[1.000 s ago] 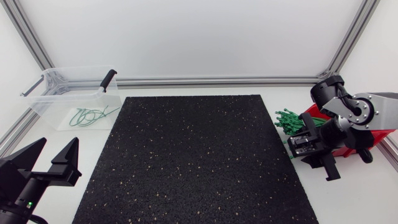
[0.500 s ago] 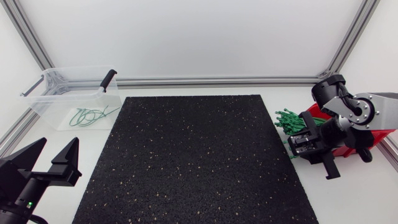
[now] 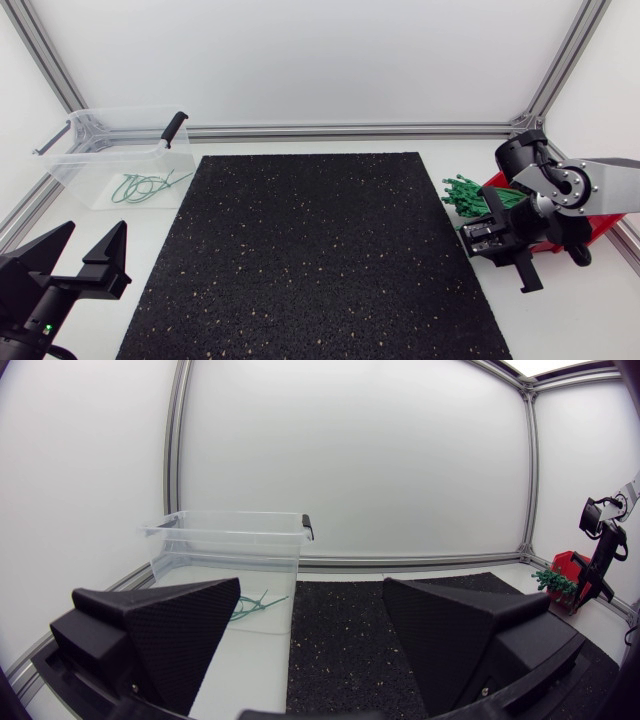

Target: Take a green cable tie from the red box, thread the tail through the head to close it, then place it in the transparent bin on the left.

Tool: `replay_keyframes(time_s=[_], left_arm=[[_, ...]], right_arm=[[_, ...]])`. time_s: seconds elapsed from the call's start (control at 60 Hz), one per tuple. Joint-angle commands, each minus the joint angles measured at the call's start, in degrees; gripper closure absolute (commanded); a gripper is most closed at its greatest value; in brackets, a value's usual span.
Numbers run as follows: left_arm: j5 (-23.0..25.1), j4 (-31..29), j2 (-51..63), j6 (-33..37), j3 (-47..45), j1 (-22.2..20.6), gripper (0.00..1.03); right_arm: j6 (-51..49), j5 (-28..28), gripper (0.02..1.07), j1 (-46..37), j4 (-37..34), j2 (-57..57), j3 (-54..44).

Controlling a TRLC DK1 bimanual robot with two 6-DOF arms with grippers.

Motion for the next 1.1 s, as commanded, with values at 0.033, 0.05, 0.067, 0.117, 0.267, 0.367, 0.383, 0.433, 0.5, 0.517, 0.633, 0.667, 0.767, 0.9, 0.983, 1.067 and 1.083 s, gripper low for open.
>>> replay_keyframes(time_s=[0.033,0.05,0.067,0.117,0.267,0.367,0.383,0.433,0.5,0.517,0.633,0.667,0.767,0.9,0.983,1.067,1.083], left_arm=[[0.2,-1.5,0.0,0.0,-2.3,-0.7,0.04],[0.2,-1.5,0.1,0.0,-2.3,-0.7,0.04],[0.2,-1.5,0.0,0.0,-2.3,-0.8,0.04],[0.2,-1.5,0.0,0.0,-2.3,-0.8,0.04],[0.2,-1.5,0.1,0.0,-2.3,-1.0,0.04],[0.2,-1.5,0.1,0.0,-2.3,-1.0,0.04],[0.2,-1.5,0.1,0.0,-2.3,-1.0,0.04],[0.1,-1.5,0.1,0.0,-2.3,-1.0,0.04],[0.2,-1.5,0.1,0.0,-2.3,-1.0,0.04],[0.2,-1.5,0.1,0.0,-2.3,-1.0,0.04],[0.2,-1.5,0.1,0.0,-2.3,-1.0,0.04],[0.2,-1.5,0.1,0.0,-2.3,-1.0,0.04],[0.2,-1.6,0.1,0.0,-2.3,-1.0,0.04],[0.1,-1.6,0.1,0.0,-2.3,-1.0,0.04],[0.1,-1.6,0.1,0.0,-2.3,-1.0,0.04],[0.2,-1.7,0.1,0.0,-2.3,-1.0,0.04],[0.1,-1.6,0.1,0.0,-2.3,-1.0,0.04]], right_arm=[[-1.3,0.3,0.97,0.3,0.0,-0.6,-0.8],[-1.3,0.3,0.97,0.4,0.0,-0.8,-0.8],[-1.4,0.3,0.97,0.4,0.0,-1.0,-0.8],[-1.3,0.3,0.97,0.5,-0.3,-1.7,-0.7],[-1.3,0.3,0.97,0.7,-1.5,-3.4,-0.3],[-1.2,0.3,0.97,0.8,-2.0,-4.1,-0.1],[-1.2,0.2,0.98,0.8,-2.2,-4.2,-0.1],[-1.0,0.2,0.98,1.0,-2.7,-4.7,0.2],[-0.6,-0.3,0.99,1.1,-3.6,-5.3,0.8],[-0.5,-0.3,0.99,1.2,-3.7,-5.5,1.0],[1.1,-2.5,0.99,1.6,-5.8,-6.6,2.8],[1.5,-3.1,0.99,1.7,-6.4,-6.9,3.3],[2.3,-5.3,0.99,1.7,-7.1,-7.9,4.5],[4.6,-8.5,0.99,1.7,-8.9,-8.2,6.3],[5.9,-10.1,0.99,1.7,-9.5,-8.2,7.0],[7.4,-12.3,0.99,1.8,-10.8,-8.0,8.3],[7.6,-12.9,0.99,1.8,-11.1,-8.0,8.5]])
